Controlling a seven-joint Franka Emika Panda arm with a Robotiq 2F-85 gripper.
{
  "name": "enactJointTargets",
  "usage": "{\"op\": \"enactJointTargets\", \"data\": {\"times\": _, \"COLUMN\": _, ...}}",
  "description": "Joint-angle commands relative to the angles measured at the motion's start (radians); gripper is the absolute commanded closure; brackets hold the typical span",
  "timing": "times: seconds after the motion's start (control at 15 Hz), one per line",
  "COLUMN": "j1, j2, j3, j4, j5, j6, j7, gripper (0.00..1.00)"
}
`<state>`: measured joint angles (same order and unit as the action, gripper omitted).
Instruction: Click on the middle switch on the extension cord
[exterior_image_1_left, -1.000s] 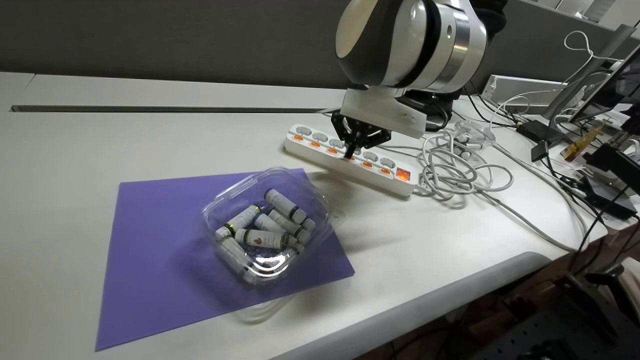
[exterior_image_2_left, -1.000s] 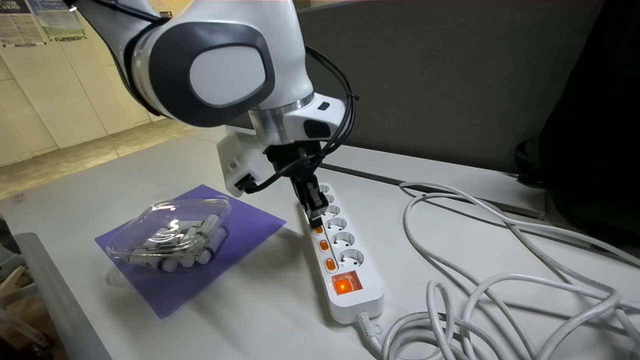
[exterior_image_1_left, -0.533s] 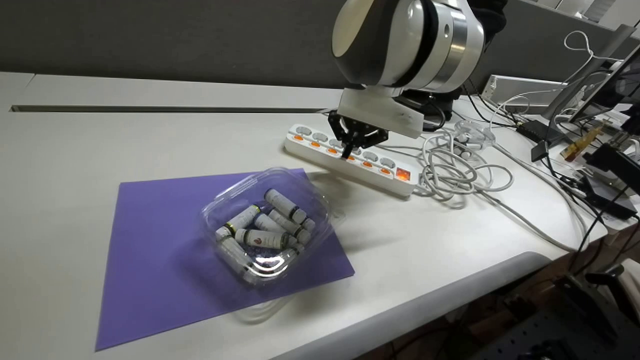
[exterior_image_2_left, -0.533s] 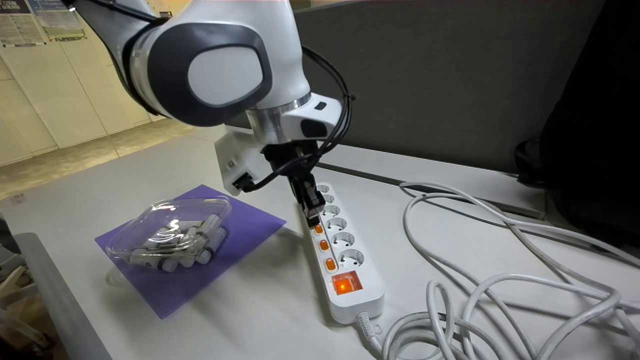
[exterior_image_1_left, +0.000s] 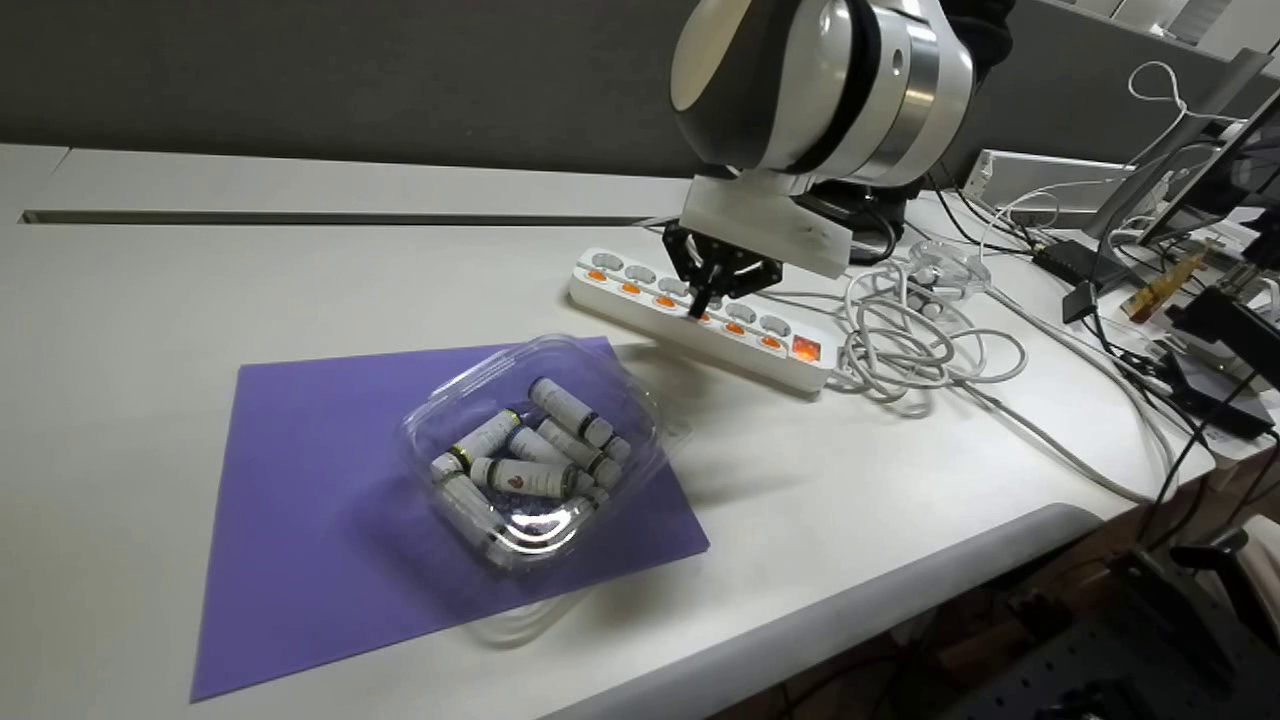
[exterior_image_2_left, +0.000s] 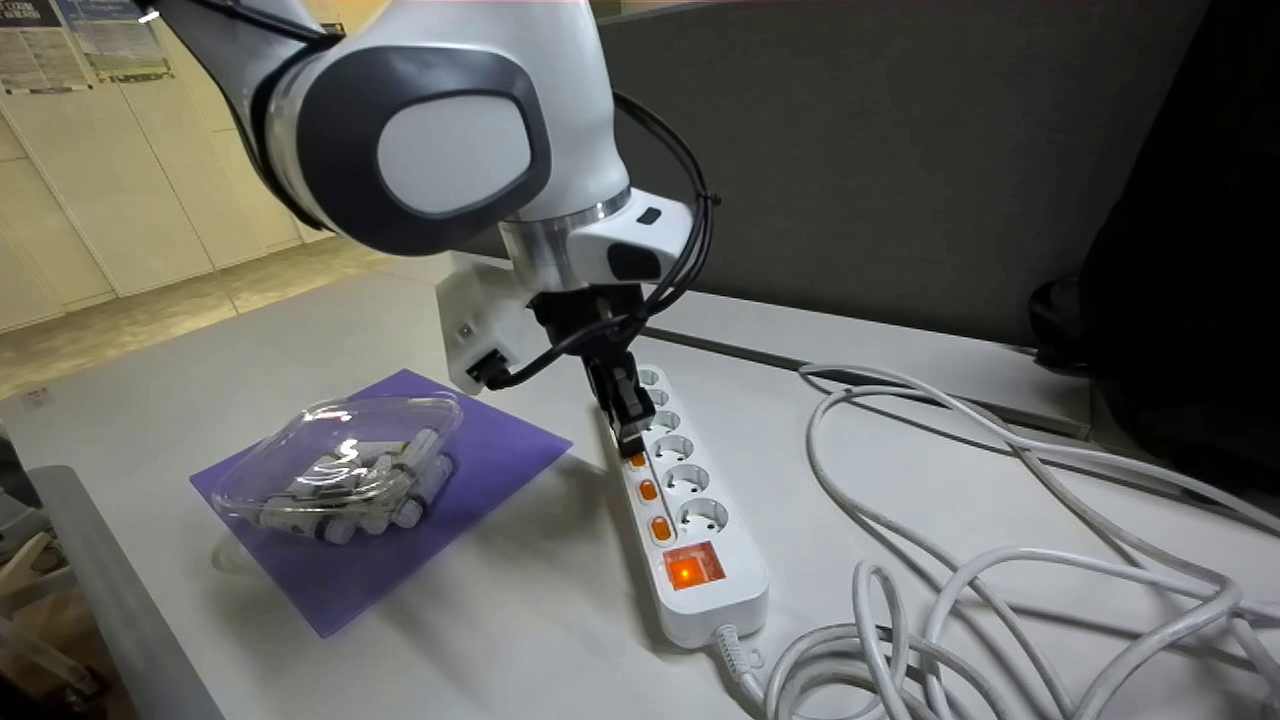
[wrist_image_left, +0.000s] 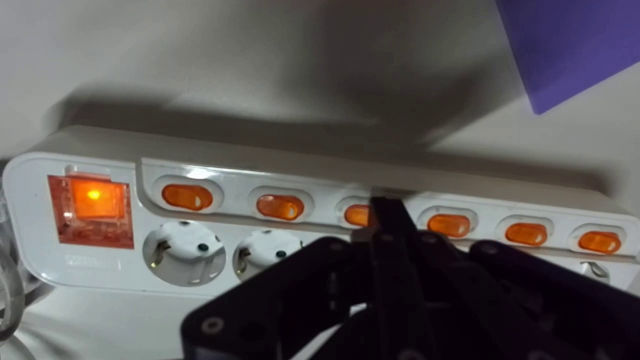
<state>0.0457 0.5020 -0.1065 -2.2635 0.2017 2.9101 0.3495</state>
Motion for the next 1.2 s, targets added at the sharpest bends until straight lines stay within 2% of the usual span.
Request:
{"op": "enactJointTargets", "data": {"times": 0.0, "j1": -0.01, "j2": 0.017, "j3": 0.002, "j4": 0.024, "j5": 0.015, "j6": -0.023, "j7": 0.015, "gripper": 1.0}}
{"op": "enactJointTargets", "data": {"times": 0.4, "j1": 0.025, "j2": 0.05, "j3": -0.038, "j4": 0.05, "j5": -0.004, "j6": -0.046, "j7": 0.051, "gripper": 1.0}}
{"op": "enactJointTargets", "data": {"times": 0.67, "j1": 0.113, "j2": 0.104, "j3": -0.134, "j4": 0.129, "j5": -0.082, "j6": -0.174, "j7": 0.152, "gripper": 1.0}}
{"op": "enactJointTargets", "data": {"times": 0.8, "j1": 0.139, "j2": 0.129, "j3": -0.157, "j4": 0.177, "j5": -0.123, "j6": -0.253, "j7": 0.201, "gripper": 1.0}}
{"op": "enactJointTargets", "data": {"times": 1.13, "j1": 0.112, "j2": 0.16, "j3": -0.122, "j4": 0.266, "j5": -0.151, "j6": -0.412, "j7": 0.207, "gripper": 1.0}}
